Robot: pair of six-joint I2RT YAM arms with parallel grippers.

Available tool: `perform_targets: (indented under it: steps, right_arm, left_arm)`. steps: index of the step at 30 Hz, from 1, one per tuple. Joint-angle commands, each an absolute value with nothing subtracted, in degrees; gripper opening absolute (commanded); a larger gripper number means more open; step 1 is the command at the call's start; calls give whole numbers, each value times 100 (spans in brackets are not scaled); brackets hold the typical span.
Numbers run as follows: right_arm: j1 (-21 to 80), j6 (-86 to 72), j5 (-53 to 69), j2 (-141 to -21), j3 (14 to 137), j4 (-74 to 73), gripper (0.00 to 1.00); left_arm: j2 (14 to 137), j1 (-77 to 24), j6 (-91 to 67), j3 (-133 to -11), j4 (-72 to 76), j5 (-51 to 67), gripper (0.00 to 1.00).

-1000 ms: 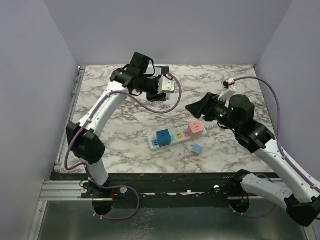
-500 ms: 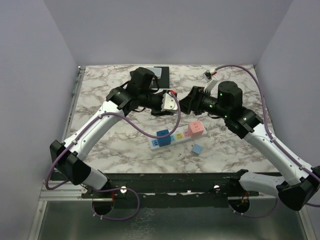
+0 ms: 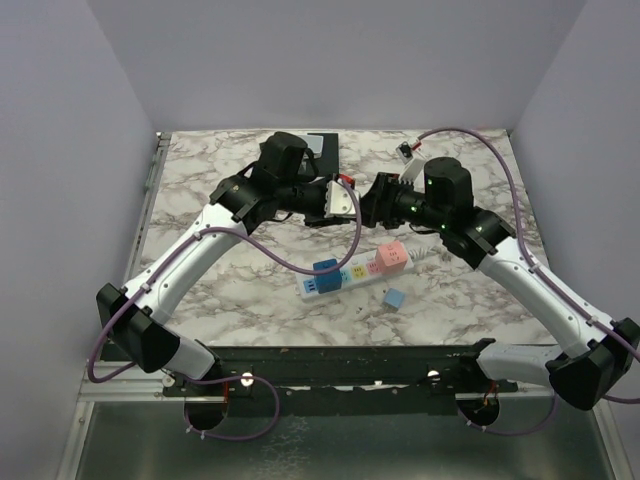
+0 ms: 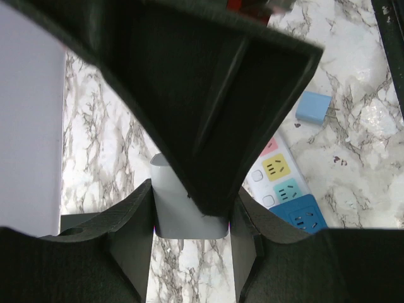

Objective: Insert the plug

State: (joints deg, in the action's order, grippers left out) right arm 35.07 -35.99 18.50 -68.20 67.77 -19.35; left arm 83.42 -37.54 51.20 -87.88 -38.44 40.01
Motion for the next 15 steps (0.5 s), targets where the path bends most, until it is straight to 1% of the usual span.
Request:
perform_targets:
  steps: [1, 5, 7, 8, 10, 11, 12, 13, 14, 15]
  right_arm:
    - [3518, -3613, 1993, -7018, 6952, -1794, 59]
    - [3513, -3701, 1994, -7077, 6909, -1618, 56]
    - [3516, -3753, 2062, -7138, 6908, -1560, 50]
    - [3515, -3779, 2113, -7150, 6902, -1516, 44]
    - [3516, -3798, 2194, -7150, 6875, -1466, 20]
    - [3511, -3777, 2201, -7135, 6878, -1509, 8]
    - [3514, -3730, 2174, -7110, 6886, -1587, 2]
    - [3515, -3645, 2121, -7065, 6902, -1717, 1]
    - [3516, -3489, 2071, -7010, 6947, -1861, 1]
    - [3507, -3266, 2040, -6958, 7001, -2025, 1]
  left_arm:
    - [8253, -3879, 4946, -8757, -3578, 4022, 5]
    - [8220, -3903, 4998, -8681, -3569, 3995, 5]
    - [8206, -3919, 5020, -8631, -3562, 3975, 5]
    - [8209, -3925, 5023, -8609, -3553, 3955, 5]
    - [8210, -3932, 5009, -8564, -3538, 3908, 7]
    - [8205, -3936, 4951, -8541, -3517, 3858, 17]
    - [8203, -3937, 4814, -8499, -3466, 3721, 37]
    - [8190, -3937, 4648, -8431, -3381, 3602, 80]
    - [8146, -3932, 4559, -8345, -3342, 3502, 97]
    - [8058, -3937, 4491, -8218, -3314, 3395, 99]
